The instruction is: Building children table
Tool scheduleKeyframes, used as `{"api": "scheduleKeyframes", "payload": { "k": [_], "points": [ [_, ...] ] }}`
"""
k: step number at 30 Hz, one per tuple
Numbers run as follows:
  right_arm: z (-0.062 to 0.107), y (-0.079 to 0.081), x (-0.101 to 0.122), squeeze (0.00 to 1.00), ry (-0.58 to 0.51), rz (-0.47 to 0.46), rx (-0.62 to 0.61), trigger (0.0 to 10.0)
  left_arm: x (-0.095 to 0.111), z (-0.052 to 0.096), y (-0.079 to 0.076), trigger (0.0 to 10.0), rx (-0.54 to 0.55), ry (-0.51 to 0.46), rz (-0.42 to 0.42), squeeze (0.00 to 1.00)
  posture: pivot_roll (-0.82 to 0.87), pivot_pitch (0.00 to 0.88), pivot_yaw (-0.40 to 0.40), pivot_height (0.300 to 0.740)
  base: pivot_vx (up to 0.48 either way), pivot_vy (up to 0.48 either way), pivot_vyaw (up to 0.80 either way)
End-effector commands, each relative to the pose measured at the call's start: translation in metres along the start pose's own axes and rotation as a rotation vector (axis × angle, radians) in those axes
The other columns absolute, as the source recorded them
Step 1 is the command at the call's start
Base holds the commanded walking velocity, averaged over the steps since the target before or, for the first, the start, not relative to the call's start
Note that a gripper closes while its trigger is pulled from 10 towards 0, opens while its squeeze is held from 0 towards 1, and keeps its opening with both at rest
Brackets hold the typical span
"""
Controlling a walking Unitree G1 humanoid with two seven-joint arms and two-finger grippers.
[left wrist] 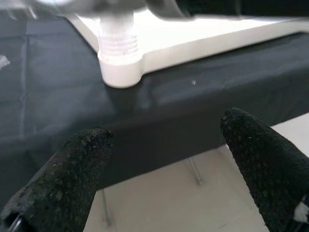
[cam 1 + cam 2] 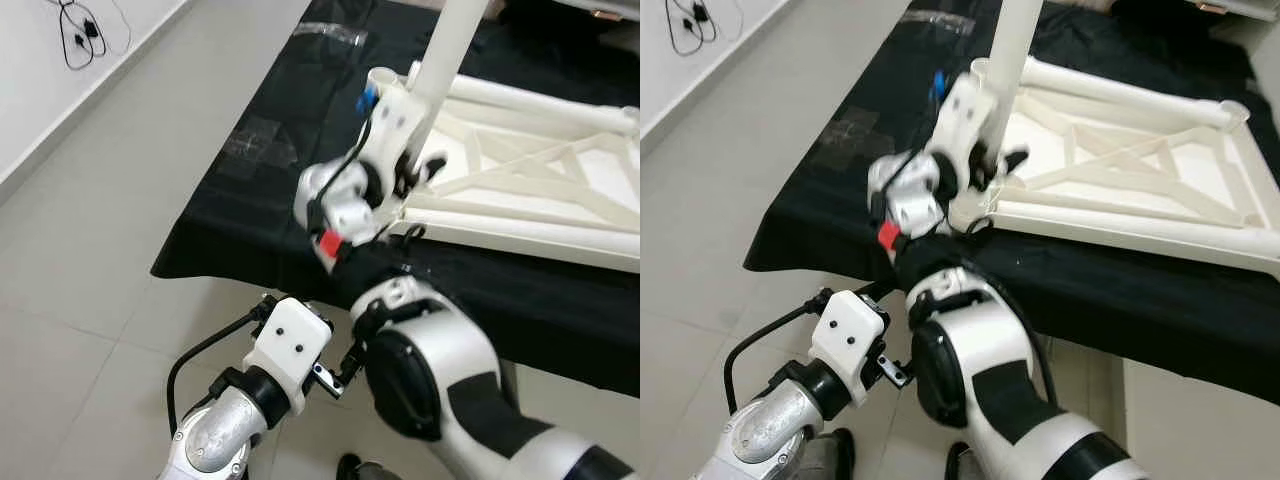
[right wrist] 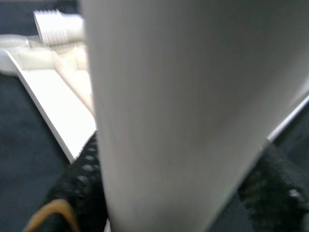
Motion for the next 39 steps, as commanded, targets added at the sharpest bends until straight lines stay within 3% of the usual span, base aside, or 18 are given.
{"api": "scheduleKeyframes", "payload": {
  "k": [1, 16, 17, 30, 32, 33, 35, 39],
  "points": [
    [-0.006, -0.006, -0.007, 0.00, 0.050, -0.012, -0.030, 10.0, -0.003, 0.002, -0.001, 10.0, 0.002, 0.011, -0.014, 0.00, 0.16, 0.262, -0.070, 0.740, 0.000, 0.000, 0.00],
    [-0.002, 0.002, -0.001, 0.00, 0.022, -0.024, 0.024, 10.0, -0.006, 0.002, 0.002, 10.0, 0.016, 0.015, -0.026, 0.00, 0.16, 0.246, -0.069, 0.740, 0.000, 0.000, 0.00],
    [-0.001, 0.005, 0.001, 1.00, 0.007, -0.033, 0.065, 10.0, -0.007, 0.002, 0.002, 10.0, 0.017, 0.016, -0.029, 0.00, 0.16, 0.244, -0.069, 0.740, 0.000, 0.000, 0.00],
    [-0.004, 0.007, 0.002, 1.00, -0.048, -0.035, 0.167, 10.0, -0.010, 0.002, 0.006, 10.0, 0.025, 0.019, -0.045, 0.00, 0.16, 0.222, -0.062, 0.740, 0.000, 0.000, 0.00],
    [-0.003, 0.007, 0.001, 0.95, -0.057, -0.035, 0.206, 10.0, -0.011, 0.002, 0.007, 10.0, 0.028, 0.021, -0.047, 0.00, 0.16, 0.218, -0.058, 0.740, 0.000, 0.000, 0.00],
    [-0.003, 0.008, 0.001, 0.00, -0.068, -0.036, 0.273, 10.0, -0.012, 0.002, 0.009, 10.0, 0.031, 0.023, -0.050, 0.00, 0.15, 0.214, -0.061, 0.740, 0.000, 0.000, 0.00],
    [-0.003, 0.008, 0.001, 0.00, -0.068, -0.036, 0.273, 10.0, -0.012, 0.002, 0.009, 10.0, 0.031, 0.023, -0.050, 0.00, 0.15, 0.214, -0.061, 0.740, 0.000, 0.000, 0.00],
    [0.000, 0.008, -0.003, 0.00, -0.070, -0.039, 0.384, 10.0, -0.015, 0.003, 0.010, 10.0, 0.034, 0.030, -0.059, 0.00, 0.15, 0.209, -0.060, 0.740, 0.000, 0.000, 0.00]
  ]
}}
Point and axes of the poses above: a point about 5 cm out from each wrist's last joint towards the gripper, its own z axis pointing back from the gripper into the wrist, its own x axis along the axis of the wrist's last joint, y = z × x, the point moved 5 cm from there along -z, pointing out of the wrist towards the gripper, and after that the axes turned 5 degrees about -z, right-handed, at the moved point
